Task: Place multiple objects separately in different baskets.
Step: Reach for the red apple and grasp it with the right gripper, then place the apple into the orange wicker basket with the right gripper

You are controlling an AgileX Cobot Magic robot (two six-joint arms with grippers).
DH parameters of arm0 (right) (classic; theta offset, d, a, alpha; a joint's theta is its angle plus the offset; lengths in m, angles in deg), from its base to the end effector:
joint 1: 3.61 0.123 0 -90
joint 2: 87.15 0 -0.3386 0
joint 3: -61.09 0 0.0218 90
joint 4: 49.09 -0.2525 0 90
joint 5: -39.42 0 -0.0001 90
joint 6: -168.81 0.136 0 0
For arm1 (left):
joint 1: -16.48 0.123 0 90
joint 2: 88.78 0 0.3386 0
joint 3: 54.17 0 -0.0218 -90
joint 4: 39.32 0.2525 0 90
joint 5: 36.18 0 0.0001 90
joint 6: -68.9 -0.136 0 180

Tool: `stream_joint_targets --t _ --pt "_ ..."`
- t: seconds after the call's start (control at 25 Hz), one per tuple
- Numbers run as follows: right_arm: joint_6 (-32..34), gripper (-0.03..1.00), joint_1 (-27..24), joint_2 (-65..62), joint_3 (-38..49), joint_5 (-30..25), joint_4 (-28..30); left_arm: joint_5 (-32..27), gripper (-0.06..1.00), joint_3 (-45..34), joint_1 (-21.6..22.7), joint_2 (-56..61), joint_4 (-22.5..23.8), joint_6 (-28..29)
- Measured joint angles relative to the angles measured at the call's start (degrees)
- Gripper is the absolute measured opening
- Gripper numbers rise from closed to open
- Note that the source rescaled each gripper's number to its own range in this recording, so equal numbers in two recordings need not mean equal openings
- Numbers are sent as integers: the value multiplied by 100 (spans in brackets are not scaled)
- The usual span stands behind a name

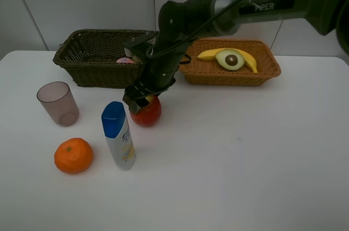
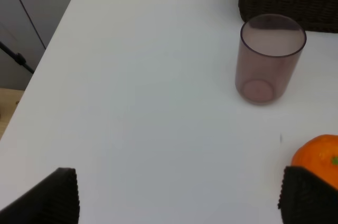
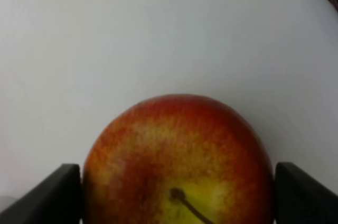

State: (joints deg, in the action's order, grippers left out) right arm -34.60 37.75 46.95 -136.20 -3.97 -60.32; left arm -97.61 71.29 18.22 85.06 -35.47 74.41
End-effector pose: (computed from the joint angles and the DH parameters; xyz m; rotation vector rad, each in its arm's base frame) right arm 0.3765 0.3557 0.1453 -1.3615 2.4592 0.2982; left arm -0.0124 0.0077 0.2297 -0.1352 2.1255 0.0430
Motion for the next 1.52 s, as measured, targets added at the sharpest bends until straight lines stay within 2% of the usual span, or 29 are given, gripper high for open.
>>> stream_joint_targets --t 0.32,0.92,1.52 --pt "0 61 0 -6 0 -8 0 0 100 0 0 0 0 0" --pt "0 61 -40 -270 16 -636 194 0 100 0 0 0 0 0" --pt "-36 61 -784 -900 16 -1617 451 0 100 0 0 0 0 0"
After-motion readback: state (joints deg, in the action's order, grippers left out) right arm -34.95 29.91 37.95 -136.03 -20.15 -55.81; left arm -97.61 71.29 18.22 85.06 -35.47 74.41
